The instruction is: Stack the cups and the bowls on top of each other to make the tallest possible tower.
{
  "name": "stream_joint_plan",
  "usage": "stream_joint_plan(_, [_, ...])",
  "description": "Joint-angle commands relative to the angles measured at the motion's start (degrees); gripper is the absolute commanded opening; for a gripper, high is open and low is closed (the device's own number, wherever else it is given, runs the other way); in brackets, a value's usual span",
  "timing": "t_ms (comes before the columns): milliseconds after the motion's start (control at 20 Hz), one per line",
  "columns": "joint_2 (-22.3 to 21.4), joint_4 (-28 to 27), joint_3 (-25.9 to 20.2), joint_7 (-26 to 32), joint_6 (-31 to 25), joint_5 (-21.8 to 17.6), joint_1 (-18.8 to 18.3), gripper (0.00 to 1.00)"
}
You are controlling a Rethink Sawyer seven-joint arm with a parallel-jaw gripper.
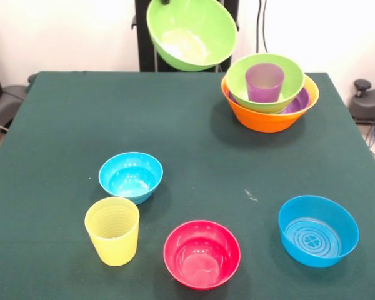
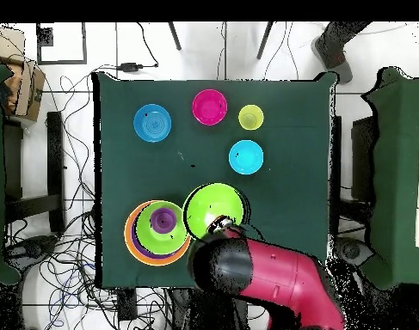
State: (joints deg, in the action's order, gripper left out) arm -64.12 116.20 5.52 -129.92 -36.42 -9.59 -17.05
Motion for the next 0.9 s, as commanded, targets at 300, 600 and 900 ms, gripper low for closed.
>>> stream_joint_plan(300, [5.08, 0.37, 2.63, -15.86, -0.04, 3.83, 6.06, 0.00])
stream_joint_plan(600, [7.23, -1.61, 4.58, -19.39, -0.22, 5.44, 9.77, 0.00])
stream_joint_plan(900, [8.36, -4.50, 6.33, -21.53, -3.08, 7.73, 13.22, 0.00])
